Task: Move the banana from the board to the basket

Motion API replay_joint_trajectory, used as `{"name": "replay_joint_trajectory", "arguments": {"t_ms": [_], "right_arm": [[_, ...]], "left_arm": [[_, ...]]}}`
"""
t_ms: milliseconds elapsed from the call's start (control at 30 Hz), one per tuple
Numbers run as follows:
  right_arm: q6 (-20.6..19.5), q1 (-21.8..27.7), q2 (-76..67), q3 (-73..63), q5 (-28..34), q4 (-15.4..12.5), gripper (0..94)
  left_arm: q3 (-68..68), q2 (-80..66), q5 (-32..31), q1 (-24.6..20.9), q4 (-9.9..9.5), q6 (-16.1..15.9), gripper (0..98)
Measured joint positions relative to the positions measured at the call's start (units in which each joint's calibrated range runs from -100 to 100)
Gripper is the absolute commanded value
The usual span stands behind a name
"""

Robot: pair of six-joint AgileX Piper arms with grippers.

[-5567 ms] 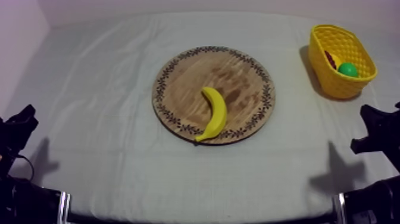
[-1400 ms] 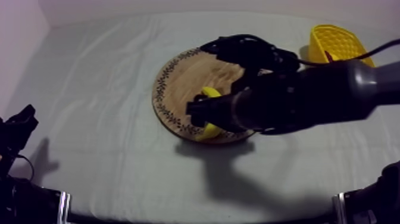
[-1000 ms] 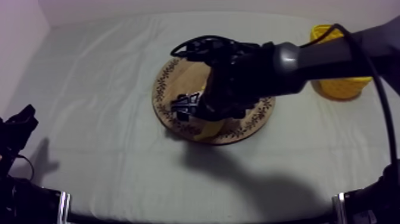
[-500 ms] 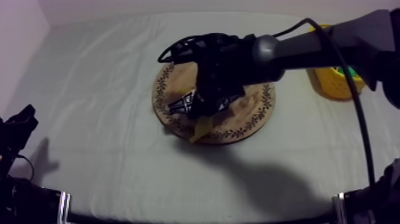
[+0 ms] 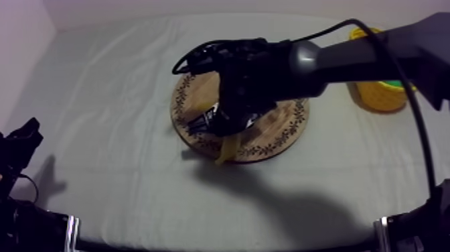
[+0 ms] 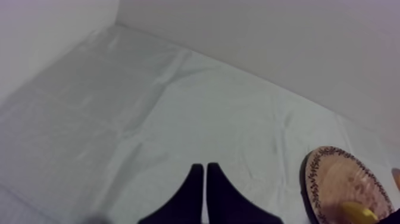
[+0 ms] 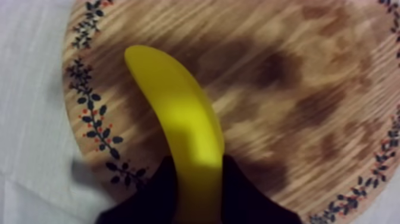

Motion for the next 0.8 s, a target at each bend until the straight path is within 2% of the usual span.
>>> {"name": "replay_joint_trajectory", "arguments": {"t_ms": [167,300,533,800], "right_arm": [[1.33,1.36,-5.72,3.24,0.95,0.5,0.8],[4.84,4.28,-12.42,3.84,1.06,-1.93,0.7],[13.99,13.15,-22.53,-0.72,1.49,-7.26,0.7],[22.85,25.01,-23.68,-4.32,-1.35,-10.13,0.7]], "left_arm": [[0.0,0.0,0.0,0.0,0.0,0.0,0.1],[0.0,0.0,0.0,0.0,0.0,0.0,0.1],[0.0,0.0,0.0,0.0,0.0,0.0,0.1],[0.0,0.0,0.08,0.0,0.0,0.0,0.1]]}}
